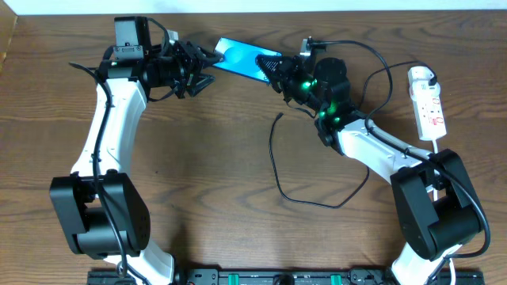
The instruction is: Plug charger to phone and switch on socket
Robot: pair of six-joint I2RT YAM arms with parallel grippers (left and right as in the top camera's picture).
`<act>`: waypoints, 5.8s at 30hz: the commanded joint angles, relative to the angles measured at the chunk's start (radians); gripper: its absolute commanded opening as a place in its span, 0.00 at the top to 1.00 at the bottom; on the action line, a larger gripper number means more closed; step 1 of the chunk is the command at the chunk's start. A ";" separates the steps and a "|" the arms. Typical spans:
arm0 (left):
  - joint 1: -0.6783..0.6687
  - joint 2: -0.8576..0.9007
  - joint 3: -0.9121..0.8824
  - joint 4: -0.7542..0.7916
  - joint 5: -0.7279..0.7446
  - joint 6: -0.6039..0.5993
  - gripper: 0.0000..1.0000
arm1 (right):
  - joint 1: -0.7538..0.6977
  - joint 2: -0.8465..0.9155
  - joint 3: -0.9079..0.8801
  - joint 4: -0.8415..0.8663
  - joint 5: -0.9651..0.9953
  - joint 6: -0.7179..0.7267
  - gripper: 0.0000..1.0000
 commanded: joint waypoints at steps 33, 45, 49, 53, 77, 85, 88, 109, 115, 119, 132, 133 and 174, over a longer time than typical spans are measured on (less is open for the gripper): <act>-0.102 -0.018 0.018 0.315 -0.052 -0.087 0.79 | 0.200 -0.018 0.034 0.096 0.220 0.593 0.99; -0.103 -0.018 0.018 0.315 -0.080 -0.131 0.89 | 0.223 -0.018 0.034 0.104 0.225 0.590 0.99; -0.103 -0.018 0.018 0.315 -0.080 -0.132 0.92 | 0.223 -0.018 0.034 0.101 0.225 0.590 0.91; -0.097 -0.018 0.018 0.315 -0.084 -0.130 0.92 | 0.214 -0.018 0.034 0.086 0.225 0.543 0.80; 0.018 -0.018 0.018 0.043 0.131 0.175 0.93 | -0.048 -0.001 0.030 -0.761 0.001 -0.483 0.50; 0.018 -0.018 0.018 0.043 0.116 0.162 0.93 | -0.018 0.118 0.030 -0.737 -0.037 -0.434 0.63; 0.018 -0.018 0.018 0.040 0.116 0.162 0.93 | -0.018 0.141 0.030 -0.715 -0.037 -0.434 0.63; 0.018 -0.018 0.018 0.035 0.116 0.163 0.93 | -0.069 0.267 0.030 -0.546 -0.145 -0.426 0.99; 0.018 -0.018 0.018 0.110 0.324 0.256 0.93 | -0.163 0.190 0.032 -0.416 -0.624 -0.637 0.99; 0.018 -0.018 0.018 0.247 0.441 0.250 0.93 | -0.159 0.110 0.032 -0.403 -0.790 -0.673 0.99; 0.071 -0.018 0.018 0.842 0.579 -0.238 0.93 | -0.038 -0.085 0.032 -0.309 -0.958 -0.648 0.98; 0.072 -0.018 0.018 0.852 0.580 -0.251 0.93 | -0.028 -0.085 0.032 -0.274 -0.954 -0.626 0.99; 0.058 -0.013 0.016 0.845 0.628 -0.133 0.92 | 0.061 -0.085 0.088 0.045 -0.705 -0.427 0.99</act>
